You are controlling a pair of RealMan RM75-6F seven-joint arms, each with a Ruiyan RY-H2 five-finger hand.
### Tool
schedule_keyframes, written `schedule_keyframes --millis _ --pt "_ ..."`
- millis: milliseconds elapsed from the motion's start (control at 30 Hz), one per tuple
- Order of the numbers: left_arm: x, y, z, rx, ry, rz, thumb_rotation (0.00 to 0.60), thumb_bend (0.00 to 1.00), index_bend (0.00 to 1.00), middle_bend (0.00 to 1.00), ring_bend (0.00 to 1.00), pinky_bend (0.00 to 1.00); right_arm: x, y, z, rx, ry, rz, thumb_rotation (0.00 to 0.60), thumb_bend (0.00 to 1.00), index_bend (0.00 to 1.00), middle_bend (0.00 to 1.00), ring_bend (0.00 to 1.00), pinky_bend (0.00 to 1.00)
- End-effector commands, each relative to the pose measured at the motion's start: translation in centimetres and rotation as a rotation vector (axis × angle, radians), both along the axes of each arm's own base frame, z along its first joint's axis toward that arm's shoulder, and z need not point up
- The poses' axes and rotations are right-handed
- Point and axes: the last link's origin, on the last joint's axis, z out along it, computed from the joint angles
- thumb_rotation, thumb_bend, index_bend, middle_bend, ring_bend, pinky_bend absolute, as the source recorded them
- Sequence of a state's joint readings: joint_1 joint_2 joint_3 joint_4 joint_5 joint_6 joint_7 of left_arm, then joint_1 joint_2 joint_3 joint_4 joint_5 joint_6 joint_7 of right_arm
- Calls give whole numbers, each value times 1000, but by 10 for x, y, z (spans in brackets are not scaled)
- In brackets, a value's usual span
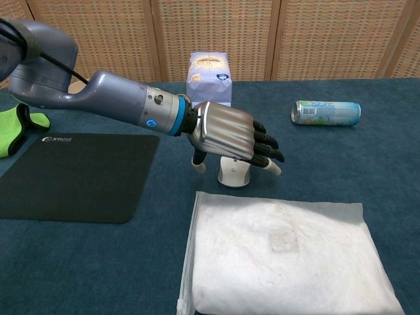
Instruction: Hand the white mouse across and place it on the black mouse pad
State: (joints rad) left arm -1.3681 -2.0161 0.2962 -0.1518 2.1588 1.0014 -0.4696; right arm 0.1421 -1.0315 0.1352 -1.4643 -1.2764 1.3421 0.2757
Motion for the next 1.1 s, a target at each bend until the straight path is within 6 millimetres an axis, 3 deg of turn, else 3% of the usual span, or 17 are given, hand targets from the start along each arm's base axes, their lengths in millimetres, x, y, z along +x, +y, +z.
schedule_keyframes --millis 33,100,233,333,500,700,967,1100 --pt "0 -1 -4 4 3 1 600 120 70 8 1 172 -1 0 1 -1 -1 -2 600 0 0 0 0 0" --pt "1 -3 -6 3 -4 5 600 133 157 49 24 206 -1 0 1 -2 -3 -5 600 0 0 0 0 0" --pt "1 -6 -11 3 -8 -1 600 160 453 257 191 345 -3 -1 2 -7 -4 -8 600 0 0 0 0 0" --pt "-2 -7 -15 18 4 -7 600 173 536 329 263 430 -5 -1 3 -11 -8 -12 600 0 0 0 0 0" --pt "-5 -8 -16 23 2 -4 600 188 665 434 363 483 -5 -1 2 -6 -8 -14 600 0 0 0 0 0" --pt "-8 -6 -13 34 -1 -6 600 191 682 446 374 488 -4 -2 2 -4 -7 -12 600 0 0 0 0 0" --pt "-18 7 17 62 -61 6 600 191 681 447 374 488 0 0 0 1 -3 1 600 0 0 0 0 0" --pt "-33 12 36 68 -108 35 600 191 681 447 374 488 2 0 -1 5 -2 7 600 0 0 0 0 0"
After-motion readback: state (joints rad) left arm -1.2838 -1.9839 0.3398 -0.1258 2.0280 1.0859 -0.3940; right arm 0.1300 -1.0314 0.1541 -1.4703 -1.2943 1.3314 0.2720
